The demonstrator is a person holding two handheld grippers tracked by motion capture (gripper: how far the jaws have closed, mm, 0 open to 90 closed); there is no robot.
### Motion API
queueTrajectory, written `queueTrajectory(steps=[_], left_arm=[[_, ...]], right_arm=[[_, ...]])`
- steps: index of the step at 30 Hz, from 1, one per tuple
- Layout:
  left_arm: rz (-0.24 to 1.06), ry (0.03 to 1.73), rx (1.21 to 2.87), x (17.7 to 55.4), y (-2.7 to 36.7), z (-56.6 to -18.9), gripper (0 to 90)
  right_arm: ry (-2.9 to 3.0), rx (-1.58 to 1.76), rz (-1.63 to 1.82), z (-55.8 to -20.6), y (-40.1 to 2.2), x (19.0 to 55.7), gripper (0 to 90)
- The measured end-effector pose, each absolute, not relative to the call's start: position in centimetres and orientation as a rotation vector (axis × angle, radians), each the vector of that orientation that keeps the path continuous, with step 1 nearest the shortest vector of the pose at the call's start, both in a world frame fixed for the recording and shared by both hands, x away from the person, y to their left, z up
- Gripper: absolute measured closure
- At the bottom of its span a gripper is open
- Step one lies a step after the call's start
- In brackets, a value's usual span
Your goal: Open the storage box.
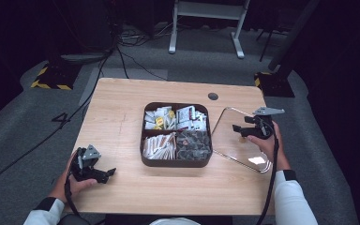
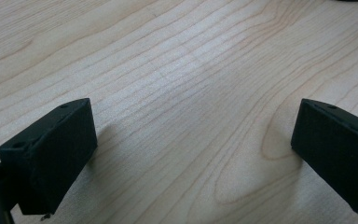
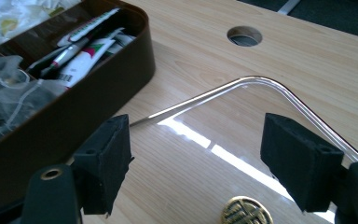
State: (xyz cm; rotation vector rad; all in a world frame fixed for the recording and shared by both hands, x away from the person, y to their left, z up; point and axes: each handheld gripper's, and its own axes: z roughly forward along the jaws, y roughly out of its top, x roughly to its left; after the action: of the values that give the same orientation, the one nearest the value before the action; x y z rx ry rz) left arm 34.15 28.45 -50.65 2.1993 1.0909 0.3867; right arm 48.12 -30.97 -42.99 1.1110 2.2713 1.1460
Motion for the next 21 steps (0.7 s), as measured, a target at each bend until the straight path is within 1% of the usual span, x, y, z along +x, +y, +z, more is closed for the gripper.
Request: queueTrajectory(steps=[11,14,21], left_arm=[[0.389,1.091,2.197,34.1,28.4,-50.7,0.4],[0.387,1.092,2.198,34.1,28.5,-50.7,0.4],[0.392,1.095,2.194,34.1,28.5,-50.7,0.4]], right_arm=[[2.309,1.008,1.175,-40.4,-27.9,48.0,27.9],[2.316,0.992,1.182,-40.1,-27.4,48.1,28.6],[2.344,0.931,1.175,-39.1,-24.7,48.6,29.2]])
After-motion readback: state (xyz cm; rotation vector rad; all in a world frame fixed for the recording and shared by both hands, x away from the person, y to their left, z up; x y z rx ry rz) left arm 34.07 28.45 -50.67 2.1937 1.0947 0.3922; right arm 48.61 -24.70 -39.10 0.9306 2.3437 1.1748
